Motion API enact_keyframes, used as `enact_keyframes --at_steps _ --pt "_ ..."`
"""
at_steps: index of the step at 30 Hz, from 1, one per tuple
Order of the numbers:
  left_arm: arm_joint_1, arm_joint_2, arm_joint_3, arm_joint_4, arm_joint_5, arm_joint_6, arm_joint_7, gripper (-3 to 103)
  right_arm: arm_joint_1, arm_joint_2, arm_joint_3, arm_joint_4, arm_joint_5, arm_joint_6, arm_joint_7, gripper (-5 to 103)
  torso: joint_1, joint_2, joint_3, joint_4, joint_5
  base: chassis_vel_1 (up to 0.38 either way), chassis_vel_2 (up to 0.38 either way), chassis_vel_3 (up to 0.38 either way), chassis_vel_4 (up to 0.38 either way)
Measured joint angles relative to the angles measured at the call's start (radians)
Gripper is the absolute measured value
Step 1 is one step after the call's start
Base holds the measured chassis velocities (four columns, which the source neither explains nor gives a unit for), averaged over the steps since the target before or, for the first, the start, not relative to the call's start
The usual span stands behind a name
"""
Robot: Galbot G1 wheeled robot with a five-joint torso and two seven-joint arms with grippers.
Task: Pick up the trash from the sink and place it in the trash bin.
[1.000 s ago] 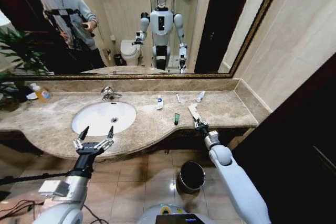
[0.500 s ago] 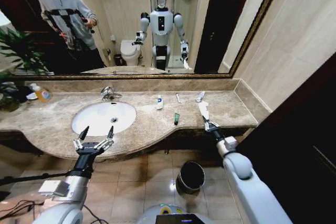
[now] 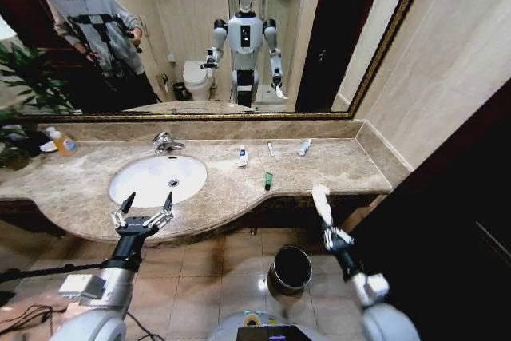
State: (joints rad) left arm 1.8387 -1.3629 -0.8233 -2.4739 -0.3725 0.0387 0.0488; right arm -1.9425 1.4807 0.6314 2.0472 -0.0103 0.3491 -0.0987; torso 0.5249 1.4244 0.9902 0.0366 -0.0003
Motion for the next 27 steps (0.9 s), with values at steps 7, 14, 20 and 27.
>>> enact_keyframes --at_steps 7,14,20,27 --pt "0.000 0.000 0.000 0.000 0.000 0.000 0.000 100 0.022 0.069 -0.036 -0.221 -0.126 0.064 -0.013 0 0.000 0.000 0.000 0.0000 0.0001 0.000 0.000 0.000 0.000" --pt "0.000 0.000 0.000 0.000 0.000 0.000 0.000 100 0.203 0.047 -0.069 -0.528 -0.160 0.016 -0.028 0 0.000 0.000 0.000 0.0002 0.0002 0.000 0.000 0.000 0.000" --pt "0.000 0.000 0.000 0.000 0.000 0.000 0.000 100 0.417 0.014 -0.110 -0.746 -0.160 -0.123 -0.029 0 0.000 0.000 0.000 0.0003 0.0004 0.000 0.000 0.000 0.000" --pt "0.000 0.000 0.000 0.000 0.000 0.000 0.000 100 0.562 0.000 -0.138 -0.902 -0.180 -0.195 -0.030 0 0.000 0.000 0.000 0.0003 0.0002 0.000 0.000 0.000 0.000"
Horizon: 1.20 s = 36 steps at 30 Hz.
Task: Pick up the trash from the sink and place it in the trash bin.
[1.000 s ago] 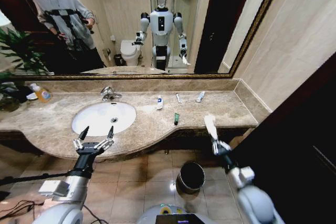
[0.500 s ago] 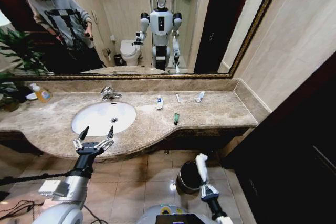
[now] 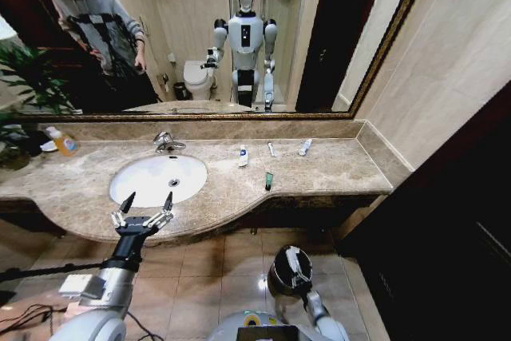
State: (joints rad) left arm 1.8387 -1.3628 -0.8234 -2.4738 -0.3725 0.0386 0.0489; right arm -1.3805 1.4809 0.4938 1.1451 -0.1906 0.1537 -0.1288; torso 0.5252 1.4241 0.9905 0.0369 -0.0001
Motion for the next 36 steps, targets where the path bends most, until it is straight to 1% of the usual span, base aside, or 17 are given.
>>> enact_keyframes --at_steps 3,4,7,12,14,15,16,18,24,26,27,28,29,32,33,35,36 --pt "0.000 0.000 0.000 0.000 0.000 0.000 0.000 100 0.084 0.001 -0.001 -0.119 -0.035 -0.023 -0.010 0 0.000 0.000 0.000 0.0000 0.0000 0.000 0.000 0.000 0.000" --pt "0.000 0.000 0.000 0.000 0.000 0.000 0.000 100 0.084 0.001 -0.001 -0.119 -0.035 -0.023 -0.010 0 0.000 0.000 0.000 0.0000 0.0000 0.000 0.000 0.000 0.000" --pt "0.000 0.000 0.000 0.000 0.000 0.000 0.000 100 0.155 0.006 0.007 -0.228 -0.061 -0.029 -0.019 0 0.000 0.000 0.000 0.0000 0.0001 0.000 0.000 0.000 0.000" --pt "0.000 0.000 0.000 0.000 0.000 0.000 0.000 100 0.211 0.009 0.012 -0.302 -0.094 -0.035 -0.026 0 0.000 0.000 0.000 -0.0001 0.0000 0.000 0.000 0.000 0.000" --pt "0.000 0.000 0.000 0.000 0.000 0.000 0.000 100 0.260 0.011 0.025 -0.381 -0.131 -0.029 -0.027 0 0.000 0.000 0.000 0.0000 0.0000 0.000 0.000 0.000 0.000" --pt "0.000 0.000 0.000 0.000 0.000 0.000 0.000 100 0.289 0.013 0.034 -0.435 -0.147 -0.013 -0.016 0 0.000 0.000 0.000 0.0000 0.0000 0.000 0.000 0.000 0.000" --pt "0.000 0.000 0.000 0.000 0.000 0.000 0.000 100 0.289 0.013 0.034 -0.435 -0.147 -0.013 -0.016 0 0.000 0.000 0.000 0.0000 0.0000 0.000 0.000 0.000 0.000" --pt "0.000 0.000 0.000 0.000 0.000 0.000 0.000 100 0.324 0.012 0.044 -0.509 -0.163 0.004 0.001 0 0.000 0.000 0.000 0.0000 0.0001 0.000 0.000 0.000 0.000" --pt "0.000 0.000 0.000 0.000 0.000 0.000 0.000 100 0.352 0.007 0.046 -0.568 -0.163 0.006 0.006 0 0.000 0.000 0.000 -0.0001 0.0001 0.000 0.000 0.000 0.000" --pt "0.000 0.000 0.000 0.000 0.000 0.000 0.000 100 0.363 0.008 0.047 -0.589 -0.160 0.008 0.009 11 0.000 0.000 0.000 -0.0001 0.0000 0.000 0.000 0.000 0.000" --pt "0.000 0.000 0.000 0.000 0.000 0.000 0.000 100 0.364 0.008 0.047 -0.591 -0.159 0.008 0.009 11 0.000 0.000 0.000 -0.0001 0.0001 0.000 0.000 0.000 0.000" --pt "0.000 0.000 0.000 0.000 0.000 0.000 0.000 100 0.366 0.009 0.047 -0.594 -0.159 0.008 0.009 16 0.000 0.000 0.000 -0.0001 0.0001 0.000 0.000 0.000 0.000" --pt "0.000 0.000 0.000 0.000 0.000 0.000 0.000 100 0.366 0.009 0.047 -0.594 -0.159 0.008 0.009 16 0.000 0.000 0.000 -0.0001 0.0001 0.000 0.000 0.000 0.000" --pt "0.000 0.000 0.000 0.000 0.000 0.000 0.000 100 0.367 0.009 0.045 -0.594 -0.157 0.008 0.009 32 0.000 0.000 0.000 -0.0001 0.0000 0.000 0.000 0.000 0.000" --pt "0.000 0.000 0.000 0.000 0.000 0.000 0.000 100 0.367 0.009 0.045 -0.594 -0.157 0.008 0.009 32 0.000 0.000 0.000 -0.0001 0.0000 0.000 0.000 0.000 0.000" --pt "0.000 0.000 0.000 0.000 0.000 0.000 0.000 100 0.366 0.009 0.045 -0.591 -0.155 0.009 0.008 43 0.000 0.000 0.000 -0.0001 0.0001 0.000 0.000 0.000 0.000" --pt "0.000 0.000 0.000 0.000 0.000 0.000 0.000 100 0.366 0.009 0.045 -0.591 -0.155 0.009 0.008 43 0.000 0.000 0.000 -0.0001 0.0001 0.000 0.000 0.000 0.000"
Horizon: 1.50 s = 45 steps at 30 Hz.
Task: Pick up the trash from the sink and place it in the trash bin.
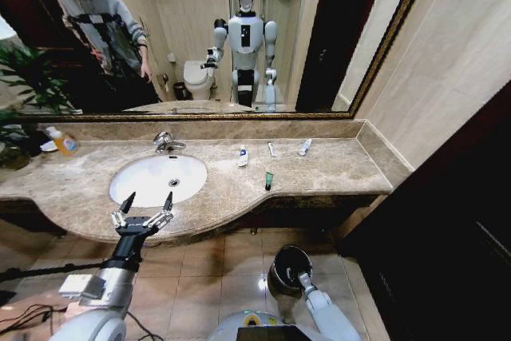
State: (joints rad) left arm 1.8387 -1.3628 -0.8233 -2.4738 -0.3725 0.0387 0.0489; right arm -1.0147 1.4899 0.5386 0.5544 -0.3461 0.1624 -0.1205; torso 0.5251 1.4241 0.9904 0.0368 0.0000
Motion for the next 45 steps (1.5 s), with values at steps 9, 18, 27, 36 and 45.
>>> enact_keyframes --at_steps 9,18,27,36,45 --pt "0.000 0.000 0.000 0.000 0.000 0.000 0.000 100 -0.038 0.000 -0.004 0.093 0.075 -0.023 -0.009 81 0.000 0.000 0.000 0.0000 0.0000 0.000 0.000 0.000 0.000" --pt "0.000 0.000 0.000 0.000 0.000 0.000 0.000 100 -0.146 -0.021 -0.001 0.314 0.126 -0.045 -0.020 100 0.000 0.000 0.000 0.0000 0.0000 0.000 0.000 0.000 0.000" --pt "0.000 0.000 0.000 0.000 0.000 0.000 0.000 100 -0.315 -0.030 0.032 0.621 0.179 0.004 0.054 100 0.000 0.000 0.000 0.0000 0.0001 0.000 0.000 0.000 0.000" --pt "0.000 0.000 0.000 0.000 0.000 0.000 0.000 100 -0.466 -0.045 0.058 0.966 0.271 -0.008 0.108 100 0.000 0.000 0.000 0.0000 0.0001 0.000 0.000 0.000 0.000" --pt "0.000 0.000 0.000 0.000 0.000 0.000 0.000 100 -0.613 -0.047 0.068 1.352 0.353 -0.049 0.133 100 0.000 0.000 0.000 0.0000 0.0000 0.000 0.000 0.000 0.000"
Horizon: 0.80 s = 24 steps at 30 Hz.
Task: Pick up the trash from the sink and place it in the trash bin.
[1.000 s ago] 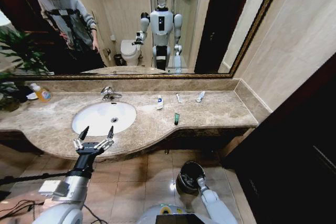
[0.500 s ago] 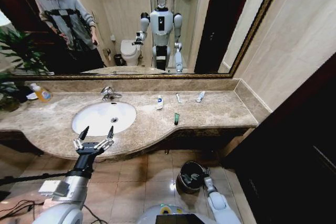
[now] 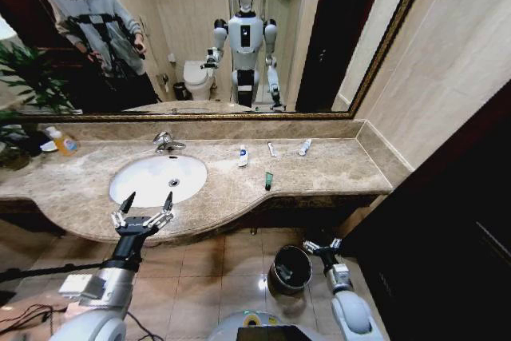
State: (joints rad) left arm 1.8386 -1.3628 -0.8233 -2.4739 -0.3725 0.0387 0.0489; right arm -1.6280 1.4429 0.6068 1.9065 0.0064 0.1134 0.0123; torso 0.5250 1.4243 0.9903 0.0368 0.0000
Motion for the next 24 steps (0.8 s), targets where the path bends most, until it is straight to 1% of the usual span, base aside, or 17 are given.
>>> enact_keyframes --at_steps 3,5,8,10,11,12,13,15,16,20,21,24 --pt "0.000 0.000 0.000 0.000 0.000 0.000 0.000 100 -0.021 0.005 0.000 0.114 -0.001 -0.008 0.005 100 0.000 0.000 0.000 0.0000 -0.0001 0.000 0.000 0.000 0.000" --pt "0.000 0.000 0.000 0.000 0.000 0.000 0.000 100 -0.020 0.006 0.001 0.148 -0.007 -0.011 0.005 100 0.000 0.000 0.000 0.0000 -0.0001 0.000 0.000 0.000 0.000" --pt "0.000 0.000 0.000 0.000 0.000 0.000 0.000 100 -0.001 -0.005 -0.017 0.210 -0.007 -0.041 0.006 100 0.000 0.000 0.000 -0.0001 -0.0001 0.000 0.000 0.000 0.000" --pt "0.000 0.000 0.000 0.000 0.000 0.000 0.000 100 0.011 -0.013 -0.030 0.219 -0.007 -0.052 0.005 100 0.000 0.000 0.000 0.0000 -0.0001 0.000 0.000 0.000 0.000" --pt "0.000 0.000 0.000 0.000 0.000 0.000 0.000 100 0.030 -0.022 -0.043 0.221 -0.010 -0.059 0.000 100 0.000 0.000 0.000 0.0000 -0.0001 0.000 0.000 0.000 0.000" --pt "0.000 0.000 0.000 0.000 0.000 0.000 0.000 100 0.063 -0.033 -0.055 0.210 -0.028 -0.050 -0.016 100 0.000 0.000 0.000 -0.0001 -0.0001 0.000 0.000 0.000 0.000" --pt "0.000 0.000 0.000 0.000 0.000 0.000 0.000 100 0.063 -0.033 -0.055 0.210 -0.028 -0.050 -0.016 100 0.000 0.000 0.000 -0.0001 -0.0001 0.000 0.000 0.000 0.000" --pt "0.000 0.000 0.000 0.000 0.000 0.000 0.000 100 0.117 -0.051 -0.075 0.180 -0.064 -0.033 -0.052 100 0.000 0.000 0.000 0.0001 0.0000 0.000 0.000 0.000 0.000" --pt "0.000 0.000 0.000 0.000 0.000 0.000 0.000 100 0.117 -0.051 -0.075 0.180 -0.064 -0.033 -0.052 100 0.000 0.000 0.000 0.0001 0.0000 0.000 0.000 0.000 0.000" --pt "0.000 0.000 0.000 0.000 0.000 0.000 0.000 100 0.192 -0.108 -0.153 0.140 -0.030 -0.068 -0.094 100 0.000 0.000 0.000 -0.0001 0.0000 0.000 0.000 0.000 0.000" --pt "0.000 0.000 0.000 0.000 0.000 0.000 0.000 100 0.192 -0.108 -0.153 0.140 -0.030 -0.068 -0.094 100 0.000 0.000 0.000 -0.0001 0.0000 0.000 0.000 0.000 0.000" --pt "0.000 0.000 0.000 0.000 0.000 0.000 0.000 100 0.278 -0.154 -0.243 0.088 0.011 -0.113 -0.100 100 0.000 0.000 0.000 0.0000 -0.0002 0.000 0.000 0.000 0.000"
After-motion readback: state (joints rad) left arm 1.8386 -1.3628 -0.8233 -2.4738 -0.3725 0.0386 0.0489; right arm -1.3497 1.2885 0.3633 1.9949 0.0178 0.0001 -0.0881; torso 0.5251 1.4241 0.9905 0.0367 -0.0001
